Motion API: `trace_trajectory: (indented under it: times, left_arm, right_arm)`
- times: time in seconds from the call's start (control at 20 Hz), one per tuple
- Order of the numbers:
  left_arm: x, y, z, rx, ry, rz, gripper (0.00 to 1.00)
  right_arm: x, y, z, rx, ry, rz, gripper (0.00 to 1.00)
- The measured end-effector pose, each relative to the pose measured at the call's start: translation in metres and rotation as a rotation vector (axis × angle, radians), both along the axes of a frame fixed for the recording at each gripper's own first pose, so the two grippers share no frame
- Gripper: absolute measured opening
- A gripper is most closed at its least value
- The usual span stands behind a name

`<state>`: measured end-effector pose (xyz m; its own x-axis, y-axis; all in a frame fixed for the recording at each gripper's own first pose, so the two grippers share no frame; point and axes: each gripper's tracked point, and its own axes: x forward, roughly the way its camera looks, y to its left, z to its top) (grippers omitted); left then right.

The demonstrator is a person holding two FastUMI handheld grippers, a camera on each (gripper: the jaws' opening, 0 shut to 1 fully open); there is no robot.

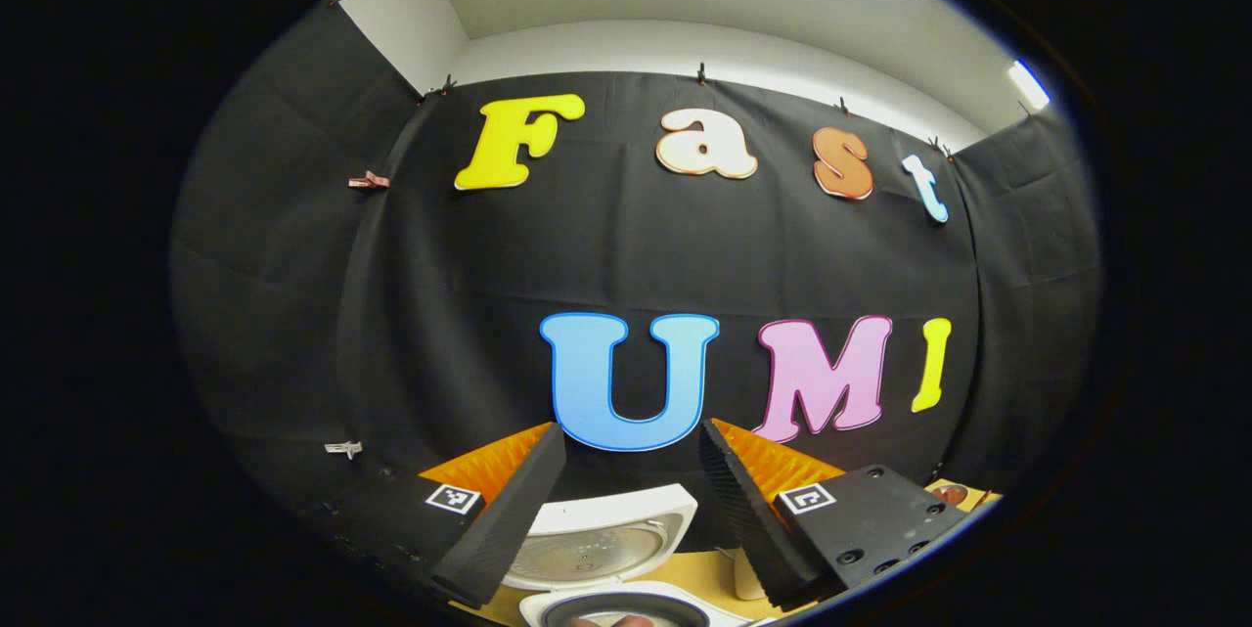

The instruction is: Close the left gripper, press the button to open the rice cooker; take a wooden spoon from the chopstick holder with the right hand, scoop a spoonful of rice and pour it into the rice cooker, then put the wooden spoon back into the chopstick holder.

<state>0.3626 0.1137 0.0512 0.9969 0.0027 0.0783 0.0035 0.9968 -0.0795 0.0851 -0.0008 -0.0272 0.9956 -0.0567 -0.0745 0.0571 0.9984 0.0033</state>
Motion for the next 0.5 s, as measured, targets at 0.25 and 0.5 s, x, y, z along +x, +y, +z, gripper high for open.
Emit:
trace_trajectory:
  times: [0.25,0.5]
  left_arm:
    - [0.052,0.011,-0.032,-0.012,0.028,0.014,0.95]
    - [0.086,0.011,-0.061,0.044,0.087,0.017,0.95]
  right_arm:
    - [-0.025,-0.004,-0.002,-0.029,0.029,-0.027,0.97]
    - [-0.045,-0.014,-0.007,-0.070,0.050,-0.062,0.97]
